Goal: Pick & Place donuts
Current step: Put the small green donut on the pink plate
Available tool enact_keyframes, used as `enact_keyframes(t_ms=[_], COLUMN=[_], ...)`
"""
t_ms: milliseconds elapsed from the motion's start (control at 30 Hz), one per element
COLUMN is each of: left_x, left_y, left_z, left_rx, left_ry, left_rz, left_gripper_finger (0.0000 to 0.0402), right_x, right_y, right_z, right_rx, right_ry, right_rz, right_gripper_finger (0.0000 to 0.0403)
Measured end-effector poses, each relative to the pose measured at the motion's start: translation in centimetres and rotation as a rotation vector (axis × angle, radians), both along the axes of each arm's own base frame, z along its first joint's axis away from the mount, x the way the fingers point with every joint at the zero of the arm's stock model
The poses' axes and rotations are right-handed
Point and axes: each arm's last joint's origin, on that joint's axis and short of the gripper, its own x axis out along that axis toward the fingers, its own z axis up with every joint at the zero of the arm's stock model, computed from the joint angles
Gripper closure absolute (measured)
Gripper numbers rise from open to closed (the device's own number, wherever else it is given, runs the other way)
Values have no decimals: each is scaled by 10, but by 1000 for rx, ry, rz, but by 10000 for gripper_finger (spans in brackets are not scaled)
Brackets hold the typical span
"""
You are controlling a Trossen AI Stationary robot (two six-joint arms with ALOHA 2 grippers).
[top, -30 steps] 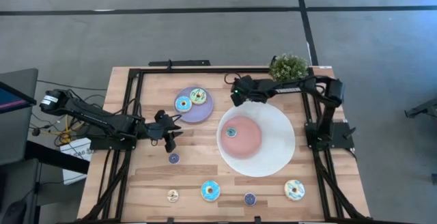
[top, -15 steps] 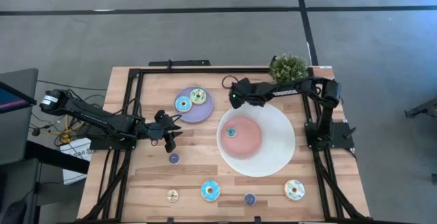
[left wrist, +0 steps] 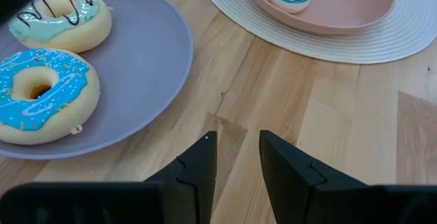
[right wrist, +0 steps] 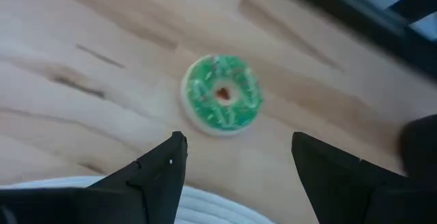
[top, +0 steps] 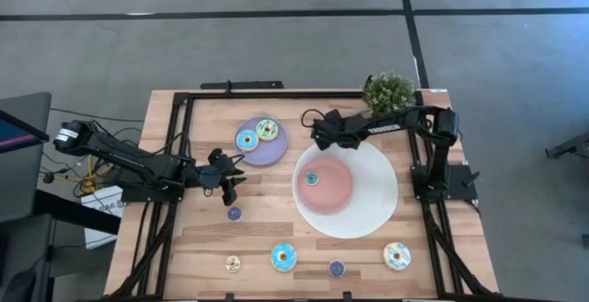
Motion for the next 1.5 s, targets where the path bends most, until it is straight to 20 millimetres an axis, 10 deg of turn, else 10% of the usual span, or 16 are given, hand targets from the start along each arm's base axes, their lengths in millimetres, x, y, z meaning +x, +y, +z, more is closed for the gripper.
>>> enact_keyframes(t_ms=[1500], left_x=[0], left_y=[0], left_z=[0], left_rx=[-7], left_ry=[-4], left_rz=[9], left_gripper_finger=[300], right_x=[-15], right_y=[-27], right_z=[-30], right_rx=[-8], right_ry=[-355], right_rz=[-171], right_gripper_finger=[147])
